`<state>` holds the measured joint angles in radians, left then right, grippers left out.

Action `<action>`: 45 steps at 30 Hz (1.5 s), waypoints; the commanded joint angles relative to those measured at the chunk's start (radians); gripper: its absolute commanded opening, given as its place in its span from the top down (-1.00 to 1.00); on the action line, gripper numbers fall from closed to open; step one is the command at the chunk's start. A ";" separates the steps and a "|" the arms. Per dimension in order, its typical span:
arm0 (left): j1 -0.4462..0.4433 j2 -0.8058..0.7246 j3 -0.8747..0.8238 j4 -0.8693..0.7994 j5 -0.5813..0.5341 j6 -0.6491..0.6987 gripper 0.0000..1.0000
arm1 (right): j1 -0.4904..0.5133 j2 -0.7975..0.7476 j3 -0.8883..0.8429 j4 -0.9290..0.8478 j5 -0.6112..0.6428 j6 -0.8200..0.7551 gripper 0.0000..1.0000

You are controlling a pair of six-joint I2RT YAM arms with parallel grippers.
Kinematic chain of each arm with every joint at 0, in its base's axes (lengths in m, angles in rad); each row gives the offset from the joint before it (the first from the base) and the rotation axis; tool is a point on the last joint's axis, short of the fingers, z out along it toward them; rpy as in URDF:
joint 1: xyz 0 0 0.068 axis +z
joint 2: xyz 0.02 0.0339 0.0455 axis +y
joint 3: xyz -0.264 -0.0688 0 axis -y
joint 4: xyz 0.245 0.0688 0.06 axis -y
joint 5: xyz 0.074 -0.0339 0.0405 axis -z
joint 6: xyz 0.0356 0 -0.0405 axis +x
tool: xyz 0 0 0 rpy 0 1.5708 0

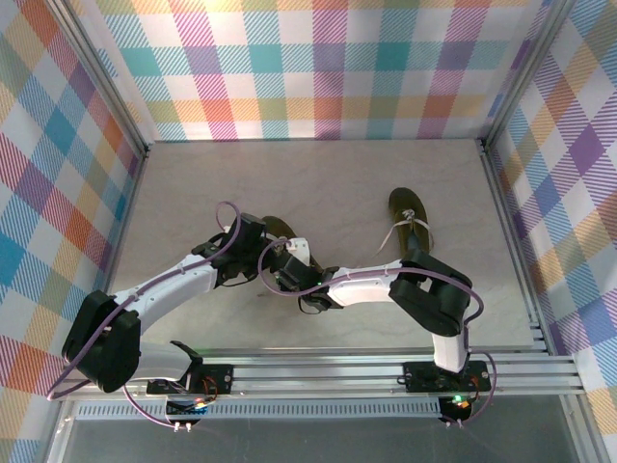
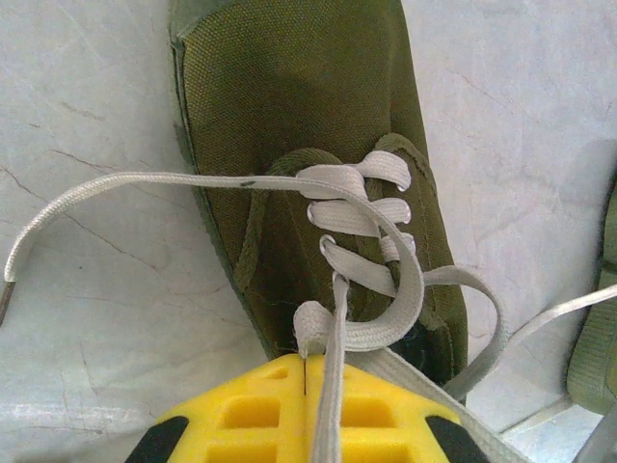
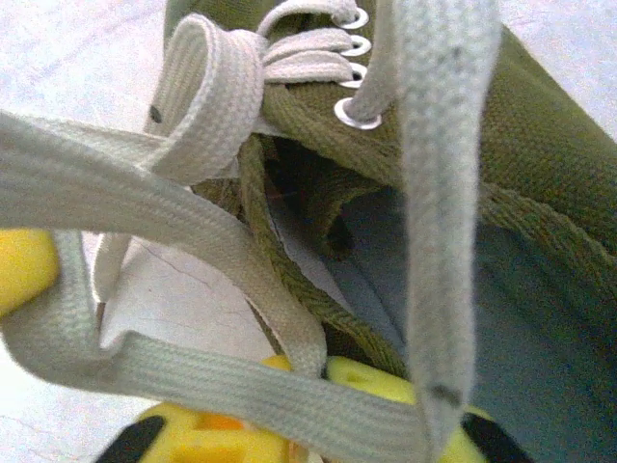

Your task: Tie the shoes

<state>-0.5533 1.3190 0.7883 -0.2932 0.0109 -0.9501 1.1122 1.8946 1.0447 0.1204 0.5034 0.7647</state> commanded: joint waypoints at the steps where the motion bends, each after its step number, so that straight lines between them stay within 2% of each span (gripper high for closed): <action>1: 0.025 -0.009 -0.006 0.001 0.006 -0.006 1.00 | -0.005 -0.017 -0.030 0.043 -0.046 -0.020 0.86; 4: 0.036 -0.004 -0.011 0.005 0.012 0.000 1.00 | -0.005 -0.078 -0.075 0.076 -0.093 -0.042 1.00; 8: 0.041 0.008 -0.013 0.023 0.026 0.025 1.00 | -0.005 -0.173 -0.126 0.026 -0.103 -0.045 1.00; 11: 0.041 0.007 -0.022 0.071 0.047 0.050 0.63 | -0.009 -0.234 -0.148 -0.054 -0.088 -0.036 1.00; 13: 0.041 -0.001 -0.033 0.086 0.051 0.062 0.46 | -0.016 -0.265 -0.163 -0.089 -0.102 -0.035 1.00; 21: 0.043 -0.035 -0.066 0.100 0.054 0.108 0.27 | -0.038 -0.291 -0.171 -0.135 -0.157 -0.052 1.00; 26: 0.043 -0.157 -0.104 -0.023 -0.040 0.169 0.16 | -0.043 -0.338 -0.180 -0.201 -0.123 -0.062 1.00; 31: 0.043 -0.210 -0.118 -0.233 -0.212 0.227 0.10 | -0.056 -0.379 -0.164 -0.270 -0.098 -0.095 1.00; 35: 0.043 -0.158 -0.112 -0.292 -0.282 0.276 0.05 | -0.065 -0.395 -0.147 -0.294 -0.101 -0.124 1.00; 45: 0.043 0.050 -0.054 -0.167 -0.214 0.365 -0.08 | -0.082 -0.422 -0.159 -0.286 -0.127 -0.137 1.00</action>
<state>-0.5209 1.3396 0.6933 -0.4927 -0.2169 -0.6365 1.0370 1.4986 0.8761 -0.1558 0.3820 0.6437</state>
